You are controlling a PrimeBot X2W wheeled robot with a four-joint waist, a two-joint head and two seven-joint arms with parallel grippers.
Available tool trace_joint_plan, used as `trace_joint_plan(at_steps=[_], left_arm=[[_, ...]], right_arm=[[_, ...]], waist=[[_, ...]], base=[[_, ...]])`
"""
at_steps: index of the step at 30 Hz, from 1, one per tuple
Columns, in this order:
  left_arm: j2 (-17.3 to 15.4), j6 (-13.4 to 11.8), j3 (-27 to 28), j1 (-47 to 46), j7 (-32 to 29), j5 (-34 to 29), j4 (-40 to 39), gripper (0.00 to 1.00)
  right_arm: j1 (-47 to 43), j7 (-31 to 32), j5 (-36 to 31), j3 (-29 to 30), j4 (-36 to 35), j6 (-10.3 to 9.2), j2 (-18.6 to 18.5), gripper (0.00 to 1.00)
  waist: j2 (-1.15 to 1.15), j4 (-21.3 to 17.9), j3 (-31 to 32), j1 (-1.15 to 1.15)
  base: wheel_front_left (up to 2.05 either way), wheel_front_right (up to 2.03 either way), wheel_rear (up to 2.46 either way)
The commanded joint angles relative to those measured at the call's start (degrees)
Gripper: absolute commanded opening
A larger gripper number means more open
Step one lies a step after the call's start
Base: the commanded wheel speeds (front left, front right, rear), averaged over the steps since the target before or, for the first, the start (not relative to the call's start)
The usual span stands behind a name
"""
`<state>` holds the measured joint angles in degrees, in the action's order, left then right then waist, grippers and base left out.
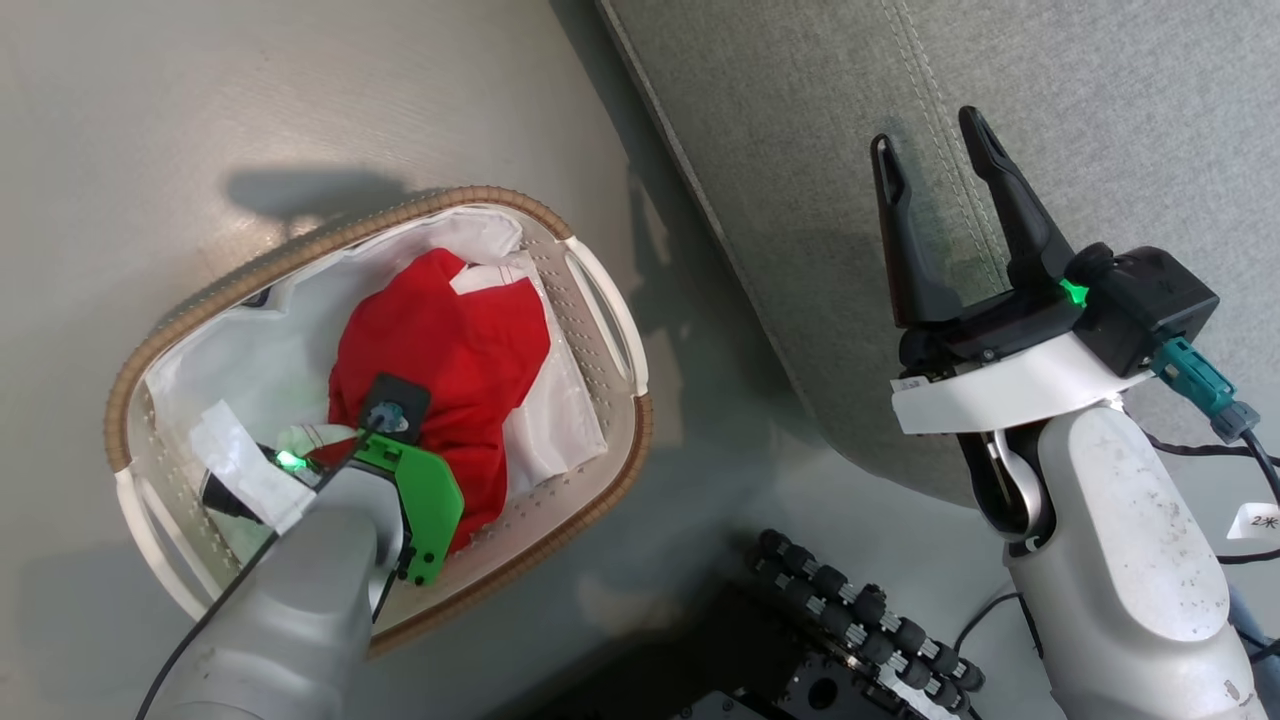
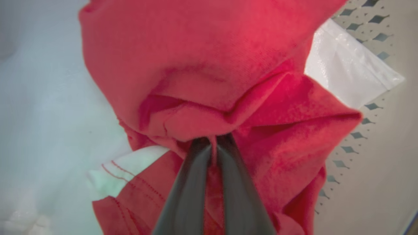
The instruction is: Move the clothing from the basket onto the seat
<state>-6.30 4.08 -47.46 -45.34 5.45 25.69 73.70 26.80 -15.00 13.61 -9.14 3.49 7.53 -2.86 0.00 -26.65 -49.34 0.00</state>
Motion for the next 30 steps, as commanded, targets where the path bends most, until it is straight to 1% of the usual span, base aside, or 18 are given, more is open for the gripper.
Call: trace_joint_plan(at_steps=[1,3,9,12,17,27,30], left_arm=[[0.0,0.5,-0.5,0.7,0.6,0.0,0.1,0.0],[0.6,0.9,-1.6,1.2,1.8,-0.7,0.0,0.0],[2.1,1.8,-2.3,2.5,5.2,0.0,-1.0,0.0],[2.8,2.3,-3.2,3.0,6.6,0.0,-2.1,0.0],[3.2,2.8,-4.7,4.2,8.3,0.2,-4.3,0.0],[3.4,3.4,-8.1,6.6,9.9,2.8,-16.3,0.0],[3.4,3.4,-8.7,6.3,9.7,2.5,-20.2,0.0]], right_arm=[[-0.3,-0.3,-0.4,0.1,0.3,-0.08,-0.1,1.0],[-0.5,-0.3,-0.7,0.4,0.7,-0.08,-0.1,1.0],[-1.5,-0.3,-2.3,1.2,1.6,-0.08,-0.1,1.0],[-1.8,-0.3,-3.7,1.9,2.2,-0.08,-0.1,1.0],[-3.2,-0.3,-5.8,3.1,3.4,-0.08,-0.1,1.0],[-8.3,-0.3,-10.4,6.2,6.4,-0.08,-0.2,1.0],[-10.2,-0.3,-11.8,7.2,7.1,-0.08,-0.2,1.0]], waist=[[0.0,0.7,0.8,0.0],[0.0,1.7,2.2,0.0],[0.0,4.6,6.5,0.0],[0.0,6.4,9.5,0.0],[0.0,9.6,14.7,0.0],[0.0,16.5,27.6,0.0],[0.0,18.5,31.7,0.0]], base=[[0.0,0.0,0.0],[0.0,0.0,0.0],[0.0,0.0,0.0],[0.0,0.0,0.0],[0.0,0.0,0.0],[0.0,0.0,0.0],[0.0,0.0,0.0]])
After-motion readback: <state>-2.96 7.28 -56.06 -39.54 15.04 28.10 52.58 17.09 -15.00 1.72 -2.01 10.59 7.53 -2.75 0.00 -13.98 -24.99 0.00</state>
